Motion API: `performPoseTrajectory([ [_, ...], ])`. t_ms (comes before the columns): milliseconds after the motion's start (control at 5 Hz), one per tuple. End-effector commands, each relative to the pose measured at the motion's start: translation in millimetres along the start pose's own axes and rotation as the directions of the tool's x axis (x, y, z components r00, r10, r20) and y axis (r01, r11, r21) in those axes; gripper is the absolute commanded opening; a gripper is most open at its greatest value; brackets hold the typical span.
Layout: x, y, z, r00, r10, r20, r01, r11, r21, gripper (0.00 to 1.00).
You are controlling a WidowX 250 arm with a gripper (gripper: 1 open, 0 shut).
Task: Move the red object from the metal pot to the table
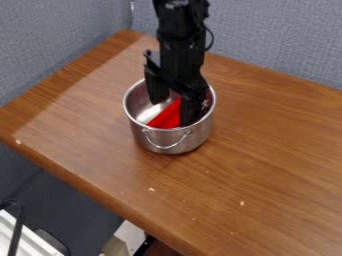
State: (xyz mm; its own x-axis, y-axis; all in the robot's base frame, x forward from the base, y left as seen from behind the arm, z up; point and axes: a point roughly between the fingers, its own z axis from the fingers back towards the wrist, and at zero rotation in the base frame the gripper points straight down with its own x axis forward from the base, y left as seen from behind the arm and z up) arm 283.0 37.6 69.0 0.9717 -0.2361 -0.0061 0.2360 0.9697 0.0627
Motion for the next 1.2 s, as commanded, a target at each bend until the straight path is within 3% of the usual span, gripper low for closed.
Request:
performPoseTrajectory([
  [0,5.2,0,-0.8,1.000,0.001,0.017,-0.001,1.000,0.002,1.00],
  [200,6.2,1,-5.8,1.000,0.007,0.013,-0.007,1.000,-0.001,0.00],
  [400,6.3,1,-2.8,1.000,0.011,0.021,-0.011,1.000,0.000,0.00],
  [600,7.0,2,19.7,0.998,0.016,0.065,-0.018,1.000,0.023,0.00],
  [1000,7.4,7,81.5,0.981,0.015,0.191,-0.030,0.996,0.079,0.00],
])
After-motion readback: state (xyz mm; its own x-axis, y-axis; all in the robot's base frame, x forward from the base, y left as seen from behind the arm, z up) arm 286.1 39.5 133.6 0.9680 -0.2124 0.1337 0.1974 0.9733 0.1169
